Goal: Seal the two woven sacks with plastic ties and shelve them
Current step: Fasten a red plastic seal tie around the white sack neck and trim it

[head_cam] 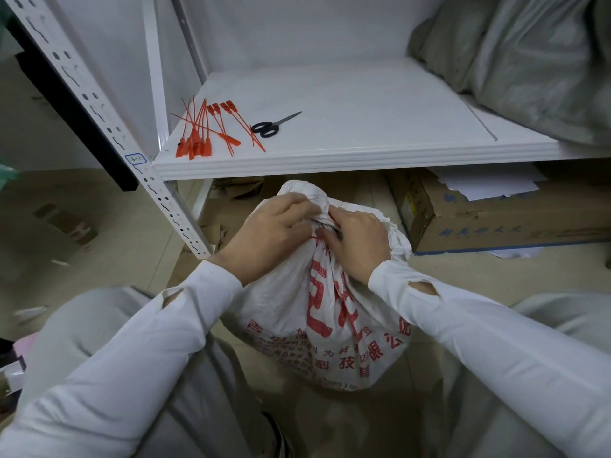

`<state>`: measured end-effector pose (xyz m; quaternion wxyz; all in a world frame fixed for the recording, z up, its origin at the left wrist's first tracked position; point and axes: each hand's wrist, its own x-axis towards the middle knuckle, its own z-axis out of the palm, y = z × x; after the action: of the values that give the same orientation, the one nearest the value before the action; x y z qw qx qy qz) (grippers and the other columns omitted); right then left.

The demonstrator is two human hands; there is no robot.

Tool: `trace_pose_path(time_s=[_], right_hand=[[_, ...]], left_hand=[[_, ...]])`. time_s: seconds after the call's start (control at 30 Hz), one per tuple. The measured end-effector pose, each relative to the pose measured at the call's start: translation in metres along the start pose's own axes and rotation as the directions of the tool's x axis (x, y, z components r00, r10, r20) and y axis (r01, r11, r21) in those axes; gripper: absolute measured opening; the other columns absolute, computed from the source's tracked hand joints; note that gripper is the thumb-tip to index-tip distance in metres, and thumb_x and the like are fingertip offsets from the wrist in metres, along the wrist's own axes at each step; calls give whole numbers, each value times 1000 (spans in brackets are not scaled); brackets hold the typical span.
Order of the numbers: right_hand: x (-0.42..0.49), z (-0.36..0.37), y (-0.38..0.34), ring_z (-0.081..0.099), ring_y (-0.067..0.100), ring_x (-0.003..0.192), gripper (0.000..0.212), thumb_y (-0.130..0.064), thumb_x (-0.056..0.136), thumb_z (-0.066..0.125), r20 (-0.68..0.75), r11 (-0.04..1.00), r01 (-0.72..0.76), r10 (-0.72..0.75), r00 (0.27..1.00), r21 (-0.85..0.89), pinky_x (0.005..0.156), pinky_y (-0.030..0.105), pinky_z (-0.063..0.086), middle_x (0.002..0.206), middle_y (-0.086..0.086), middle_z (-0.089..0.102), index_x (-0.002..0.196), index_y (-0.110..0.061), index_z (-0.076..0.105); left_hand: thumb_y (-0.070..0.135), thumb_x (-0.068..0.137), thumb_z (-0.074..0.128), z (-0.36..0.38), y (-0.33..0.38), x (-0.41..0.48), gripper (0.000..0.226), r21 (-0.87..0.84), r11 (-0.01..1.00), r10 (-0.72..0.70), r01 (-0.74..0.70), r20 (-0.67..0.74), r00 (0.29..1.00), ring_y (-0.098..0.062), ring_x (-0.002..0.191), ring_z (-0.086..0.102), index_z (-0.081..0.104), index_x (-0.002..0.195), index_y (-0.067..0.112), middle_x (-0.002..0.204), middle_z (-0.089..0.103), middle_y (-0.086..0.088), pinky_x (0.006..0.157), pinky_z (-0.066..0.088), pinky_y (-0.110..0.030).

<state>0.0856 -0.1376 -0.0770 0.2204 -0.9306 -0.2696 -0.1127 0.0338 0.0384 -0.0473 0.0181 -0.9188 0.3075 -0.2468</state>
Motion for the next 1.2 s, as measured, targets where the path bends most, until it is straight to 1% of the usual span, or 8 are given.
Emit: trace_pose_path(time_s=[0.17,0.27,0.4,0.53,0.63,0.73,0.87,1.2], right_hand=[[0,0,6,63,24,84,34,-43,97,45,55,999,12,-15,998,43,71,27,37,96,4,70,116,-20,61],[6,-5,14,63,27,89,33,-37,99,43,142,991,31,-50,989,133,72,30,44,100,4,71,123,-22,59],[8,-13,23,62,25,103,31,-25,101,43,209,945,-36,-35,977,326,88,40,48,114,5,70,123,-17,63],[11,-14,25,64,15,103,25,-20,97,53,163,839,-172,101,981,515,92,33,50,113,0,71,108,-9,73],[13,-16,29,66,8,85,18,-21,91,63,151,708,-278,238,960,650,77,22,51,92,-2,75,94,-12,79],[17,-14,33,53,10,60,31,-22,89,66,187,656,-324,271,944,682,64,28,43,59,2,64,60,-12,72],[22,-9,36,52,22,66,38,-27,89,64,247,580,-384,303,920,719,67,34,45,82,34,62,78,9,67],[17,-14,37,70,31,92,22,-20,92,63,385,375,-488,318,866,788,90,43,55,89,14,75,87,-4,77]], left_hand=[[5,75,76,8,4,8,18,-14,998,58,-56,119,991,-27,96,68,75,93,7,98,72,-10,91,53,-37],[7,83,70,13,3,12,6,13,1000,-17,16,75,997,-26,86,64,73,86,9,87,69,-6,85,46,-34],[24,91,49,12,8,15,28,-62,990,-123,126,46,991,-25,79,60,72,79,13,78,65,-2,80,34,-30],[29,90,46,10,12,16,33,-102,974,-203,204,19,979,-26,77,60,72,77,14,76,66,-3,78,31,-29],[33,90,47,13,13,17,33,-116,958,-263,262,12,965,-25,78,59,72,78,15,76,66,-1,77,31,-29],[30,89,56,14,15,18,25,-152,930,-340,336,1,941,-24,78,58,74,79,15,76,68,-2,78,33,-30],[22,86,66,14,15,19,15,-223,882,-427,415,-7,904,-22,77,55,74,78,12,73,66,-2,78,30,-31],[22,91,62,20,21,25,24,-173,856,-495,487,-5,869,-15,75,43,64,69,13,69,59,0,78,24,-30]])
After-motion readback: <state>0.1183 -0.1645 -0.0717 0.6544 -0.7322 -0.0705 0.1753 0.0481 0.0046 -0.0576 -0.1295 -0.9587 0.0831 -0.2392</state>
